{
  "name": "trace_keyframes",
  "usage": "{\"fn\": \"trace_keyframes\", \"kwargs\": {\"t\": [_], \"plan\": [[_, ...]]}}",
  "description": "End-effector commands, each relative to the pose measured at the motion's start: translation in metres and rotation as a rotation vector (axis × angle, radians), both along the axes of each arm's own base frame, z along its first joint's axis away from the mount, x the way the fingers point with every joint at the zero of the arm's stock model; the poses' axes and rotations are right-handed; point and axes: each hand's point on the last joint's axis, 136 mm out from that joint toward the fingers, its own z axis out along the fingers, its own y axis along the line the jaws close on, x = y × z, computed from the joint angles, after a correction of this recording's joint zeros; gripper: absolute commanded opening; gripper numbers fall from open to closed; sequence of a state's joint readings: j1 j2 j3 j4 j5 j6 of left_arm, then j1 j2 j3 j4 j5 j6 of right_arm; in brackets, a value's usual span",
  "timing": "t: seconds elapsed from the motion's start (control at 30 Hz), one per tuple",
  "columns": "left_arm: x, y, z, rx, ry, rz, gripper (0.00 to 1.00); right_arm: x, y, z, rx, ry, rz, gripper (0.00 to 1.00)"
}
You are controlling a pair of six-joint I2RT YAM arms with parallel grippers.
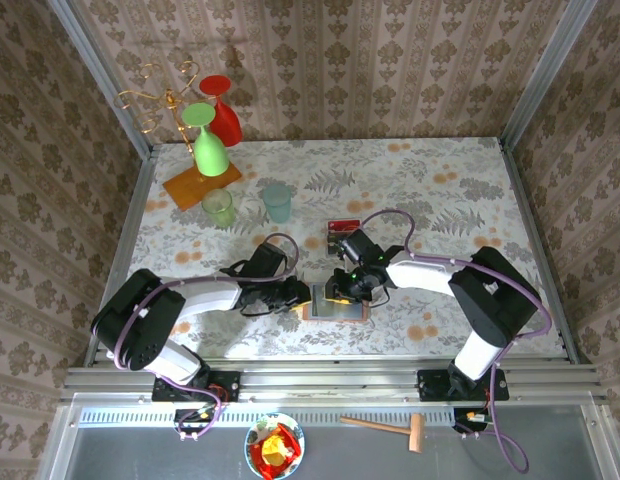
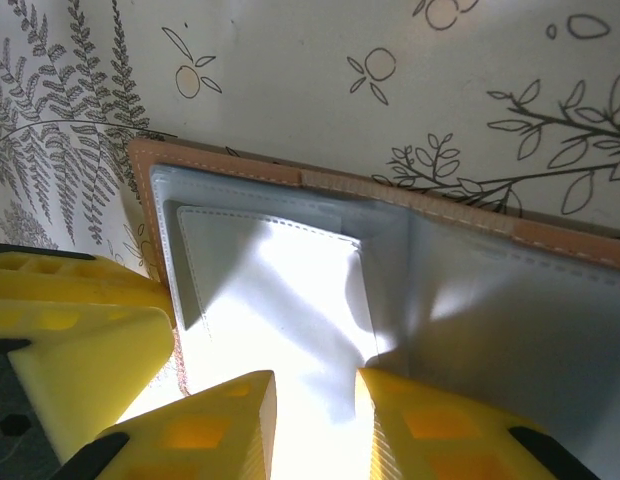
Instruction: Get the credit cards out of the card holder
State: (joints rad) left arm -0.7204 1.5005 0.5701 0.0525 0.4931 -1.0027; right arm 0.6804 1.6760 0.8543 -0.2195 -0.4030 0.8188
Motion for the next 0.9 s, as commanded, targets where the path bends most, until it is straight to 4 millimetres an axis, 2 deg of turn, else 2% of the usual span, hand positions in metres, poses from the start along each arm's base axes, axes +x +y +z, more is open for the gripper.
{"fn": "trace_keyframes", "kwargs": {"t": [0.0,0.13,0.37,0.87], "plan": [[0.007,-0.008,0.018,-0.032,-0.022,0.009,0.25,0.000,-0.001,0.005,0.032,-0.001,-0.021,0.30],[0.010,-0.020,0.024,-0.087,-0.014,0.008,0.26,-0.001,-0.002,0.004,0.056,0.002,-0.030,0.30],[0.011,-0.032,0.023,-0.103,-0.002,-0.004,0.27,0.001,-0.005,0.004,0.089,0.002,-0.049,0.30],[0.007,-0.031,0.008,-0.056,0.025,-0.008,0.30,0.001,-0.007,0.001,0.138,0.015,-0.075,0.30]]}}
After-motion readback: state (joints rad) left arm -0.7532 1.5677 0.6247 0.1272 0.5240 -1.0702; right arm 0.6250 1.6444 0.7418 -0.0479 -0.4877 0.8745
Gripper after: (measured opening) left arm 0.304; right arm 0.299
